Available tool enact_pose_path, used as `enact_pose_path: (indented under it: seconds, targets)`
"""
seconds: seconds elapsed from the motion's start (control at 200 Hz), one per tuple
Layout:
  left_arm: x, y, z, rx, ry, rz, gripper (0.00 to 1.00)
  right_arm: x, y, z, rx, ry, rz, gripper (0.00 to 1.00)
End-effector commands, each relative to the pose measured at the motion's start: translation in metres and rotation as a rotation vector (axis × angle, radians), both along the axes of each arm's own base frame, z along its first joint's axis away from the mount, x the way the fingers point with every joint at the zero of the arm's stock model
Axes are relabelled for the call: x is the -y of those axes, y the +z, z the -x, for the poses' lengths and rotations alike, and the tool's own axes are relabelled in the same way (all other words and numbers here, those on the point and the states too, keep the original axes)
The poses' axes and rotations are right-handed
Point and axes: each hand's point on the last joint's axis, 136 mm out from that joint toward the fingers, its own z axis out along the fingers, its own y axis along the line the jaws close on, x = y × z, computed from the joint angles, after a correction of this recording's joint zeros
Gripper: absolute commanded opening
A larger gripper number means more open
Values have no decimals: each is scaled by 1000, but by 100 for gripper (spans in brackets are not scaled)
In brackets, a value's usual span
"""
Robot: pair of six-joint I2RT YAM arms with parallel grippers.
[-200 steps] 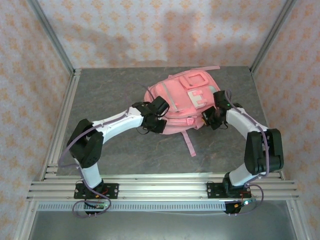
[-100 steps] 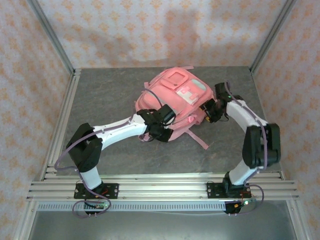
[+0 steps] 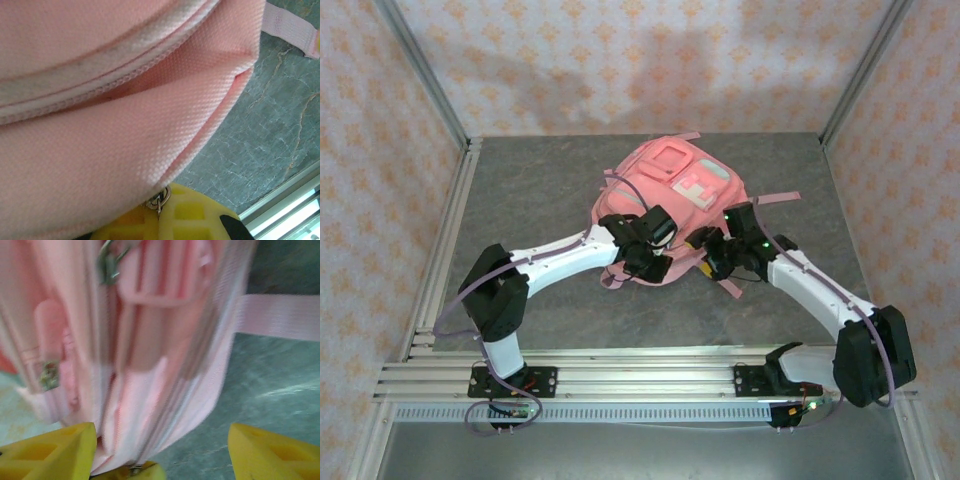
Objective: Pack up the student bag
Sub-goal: Zip the student bag at the center of the table.
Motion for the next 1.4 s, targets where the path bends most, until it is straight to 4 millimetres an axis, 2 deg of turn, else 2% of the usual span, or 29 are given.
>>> enact_pose_path:
  seconds: [0.0,0.11,0.235,0.355,0.435,0.49,0.565,0.621,0.786,0.911,1.281,1.396]
  targets:
    - [19,21,-5,14,-6,68,0,-13,20,-16,96,-40,-95,69]
    - [21,24,-6,18,-5,71,0,-16,17,-24,99,-68,-103,63]
    - [22,27,-7,24,2,82,0,-22,4,-27,60,-76,-103,53]
    - [26,29,-8,24,1,85,0,-17,-17,-21,-9,-103,-28,48]
    - [27,30,-7,29,-6,75,0,-20,-20,-24,-7,-107,-36,43]
    - [27,32,-8,34,-7,73,0,-24,-21,-27,-5,-101,-36,32]
    - [24,30,-8,35,-7,57,0,-23,-24,-29,-14,-97,-13,10]
    - [21,28,-7,36,-7,40,0,-21,-25,-30,-14,-88,20,0]
    - [8,23,-4,44,1,-2,0,-3,-27,-25,-23,-60,165,0]
    - [-2,19,-2,44,11,-23,0,3,-30,-22,-24,-63,194,0]
    - [-37,18,-6,49,66,-57,0,14,-31,-20,-8,-13,300,0]
    - [-40,15,-3,40,66,-57,0,11,-31,-23,-4,0,295,0]
